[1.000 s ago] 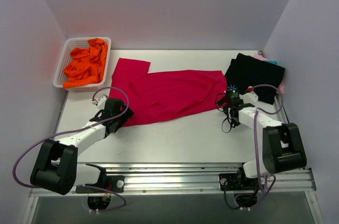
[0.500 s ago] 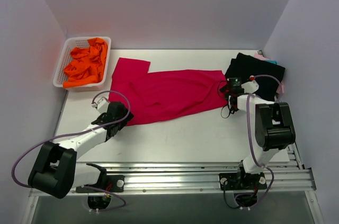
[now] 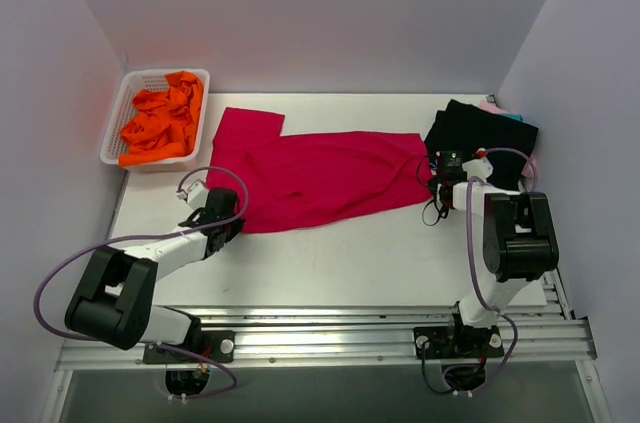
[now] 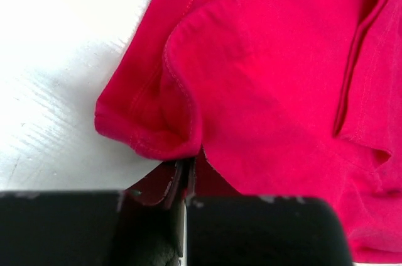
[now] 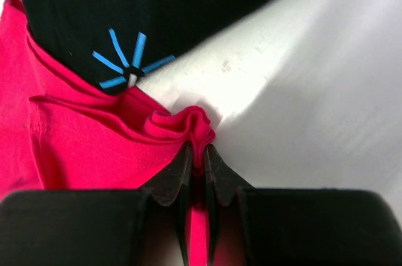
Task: Fold and stack the t-shirts
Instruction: Fold the flattened tshirt in 1/3 of the way
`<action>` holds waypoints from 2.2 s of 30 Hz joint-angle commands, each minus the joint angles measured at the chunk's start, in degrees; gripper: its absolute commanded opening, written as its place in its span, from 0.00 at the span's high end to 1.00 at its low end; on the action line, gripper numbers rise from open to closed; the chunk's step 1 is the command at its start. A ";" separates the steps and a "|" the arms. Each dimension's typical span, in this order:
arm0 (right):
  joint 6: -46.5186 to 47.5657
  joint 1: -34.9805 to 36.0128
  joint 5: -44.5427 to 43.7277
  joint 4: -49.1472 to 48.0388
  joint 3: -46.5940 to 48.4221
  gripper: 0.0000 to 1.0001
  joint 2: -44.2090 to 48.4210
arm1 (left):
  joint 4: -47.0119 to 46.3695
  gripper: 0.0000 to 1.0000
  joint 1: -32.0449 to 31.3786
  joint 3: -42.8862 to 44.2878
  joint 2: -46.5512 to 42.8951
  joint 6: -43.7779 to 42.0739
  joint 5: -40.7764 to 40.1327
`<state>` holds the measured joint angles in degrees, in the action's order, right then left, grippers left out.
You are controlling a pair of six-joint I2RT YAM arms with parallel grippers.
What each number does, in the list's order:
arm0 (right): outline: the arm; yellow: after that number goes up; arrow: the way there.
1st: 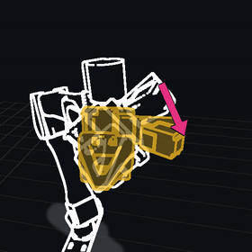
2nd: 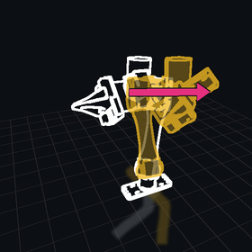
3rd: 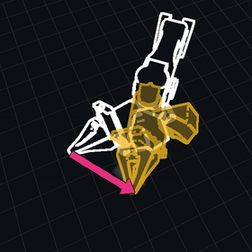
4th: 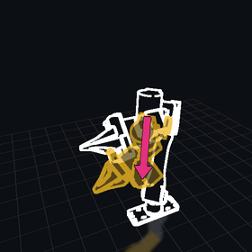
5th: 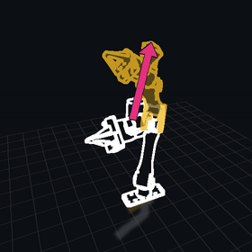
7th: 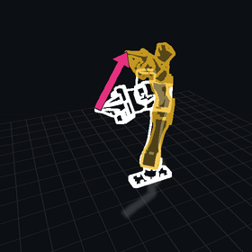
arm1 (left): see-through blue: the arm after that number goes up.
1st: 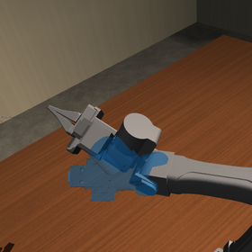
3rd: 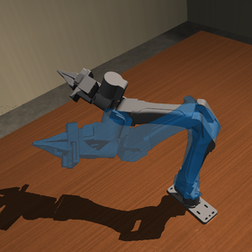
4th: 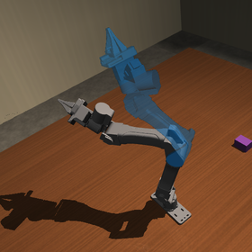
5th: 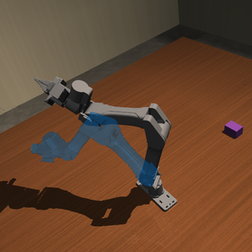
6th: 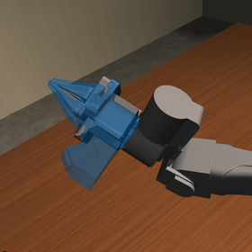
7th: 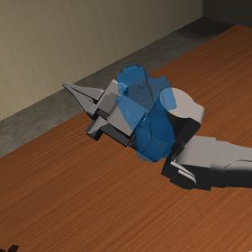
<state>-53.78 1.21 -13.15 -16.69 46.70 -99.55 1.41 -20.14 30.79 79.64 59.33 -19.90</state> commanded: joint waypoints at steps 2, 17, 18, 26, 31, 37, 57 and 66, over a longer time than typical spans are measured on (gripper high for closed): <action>-0.97 -0.25 -0.74 8.77 -5.56 1.00 4.61 | 4.64 0.98 0.28 0.86 -3.15 -0.01 -0.66; -5.28 -0.33 -8.83 29.60 -15.93 1.00 35.64 | 23.72 0.91 0.54 -3.98 -29.62 1.49 -4.90; -5.37 -0.33 -8.83 30.91 -16.37 1.00 37.13 | 24.60 0.88 0.54 -4.07 -30.15 1.49 -4.19; -3.97 -0.16 -6.11 36.38 -18.83 0.17 47.75 | 30.83 0.04 0.45 -5.39 -39.54 -0.18 3.72; -4.58 0.46 -5.22 37.08 -18.05 0.07 53.31 | 25.51 0.05 0.45 -3.89 -44.74 -2.37 1.62; 0.50 0.46 -9.97 34.28 -9.00 0.08 49.20 | 3.63 0.05 0.54 -0.38 -27.73 -6.50 2.67; 5.00 0.63 -2.49 14.93 -7.94 0.12 30.64 | -11.69 0.26 2.48 30.03 25.65 -16.09 17.70; 5.00 0.46 -3.12 14.05 -9.51 0.16 29.59 | -12.04 0.58 2.48 31.79 27.85 -16.53 19.19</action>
<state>-49.34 1.58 -14.74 -1.34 37.54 -70.39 -8.01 -17.93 59.83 106.69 44.01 -2.07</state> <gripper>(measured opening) 0.861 0.440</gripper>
